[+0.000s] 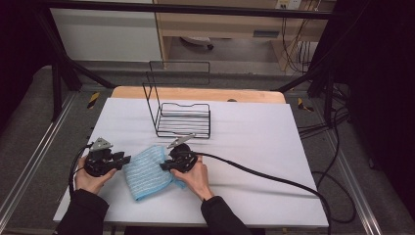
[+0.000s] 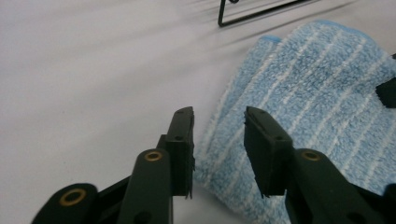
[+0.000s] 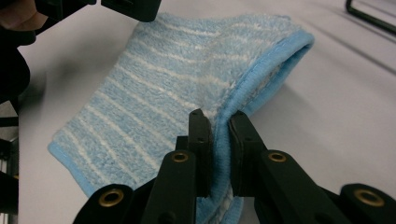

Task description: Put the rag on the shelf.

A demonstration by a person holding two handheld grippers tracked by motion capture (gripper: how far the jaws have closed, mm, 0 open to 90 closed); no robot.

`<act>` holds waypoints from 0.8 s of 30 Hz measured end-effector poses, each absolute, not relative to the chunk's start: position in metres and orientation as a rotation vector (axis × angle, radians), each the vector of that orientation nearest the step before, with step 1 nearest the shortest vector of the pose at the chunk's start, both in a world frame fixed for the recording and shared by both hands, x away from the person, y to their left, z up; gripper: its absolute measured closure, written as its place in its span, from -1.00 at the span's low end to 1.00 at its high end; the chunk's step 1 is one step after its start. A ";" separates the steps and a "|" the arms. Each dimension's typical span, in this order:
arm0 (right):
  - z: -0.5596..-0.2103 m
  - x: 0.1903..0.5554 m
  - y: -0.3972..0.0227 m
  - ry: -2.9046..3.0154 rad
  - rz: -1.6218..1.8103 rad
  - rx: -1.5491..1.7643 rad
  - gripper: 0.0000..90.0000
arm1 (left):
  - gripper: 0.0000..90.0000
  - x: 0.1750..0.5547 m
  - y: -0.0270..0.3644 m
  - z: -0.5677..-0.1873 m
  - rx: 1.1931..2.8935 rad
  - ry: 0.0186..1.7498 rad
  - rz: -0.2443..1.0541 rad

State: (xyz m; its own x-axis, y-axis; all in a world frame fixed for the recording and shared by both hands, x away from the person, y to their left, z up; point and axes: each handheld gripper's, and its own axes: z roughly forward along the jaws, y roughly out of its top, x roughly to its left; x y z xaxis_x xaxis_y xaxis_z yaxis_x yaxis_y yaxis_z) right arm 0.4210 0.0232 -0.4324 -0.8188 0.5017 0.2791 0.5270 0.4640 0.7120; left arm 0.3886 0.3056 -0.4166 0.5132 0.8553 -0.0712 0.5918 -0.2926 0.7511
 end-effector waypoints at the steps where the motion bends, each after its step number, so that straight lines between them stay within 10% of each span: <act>1: -0.431 0.420 0.020 -2.662 -1.310 -0.949 0.82 | 0.31 0.388 0.306 -0.416 1.999 1.178 0.454; 24: -0.433 0.392 -0.046 -2.621 -1.318 -1.213 0.80 | -0.20 0.385 0.283 -0.418 1.991 1.084 0.432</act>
State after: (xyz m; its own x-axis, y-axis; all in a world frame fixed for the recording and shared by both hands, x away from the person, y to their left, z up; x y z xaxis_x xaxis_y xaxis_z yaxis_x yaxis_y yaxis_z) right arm 0.3925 -0.0460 -0.4329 -0.7076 0.6443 0.2901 0.6171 0.3635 0.6979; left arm 0.3852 0.2834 -0.4177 0.5723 0.8163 -0.0776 0.5392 -0.3034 0.7856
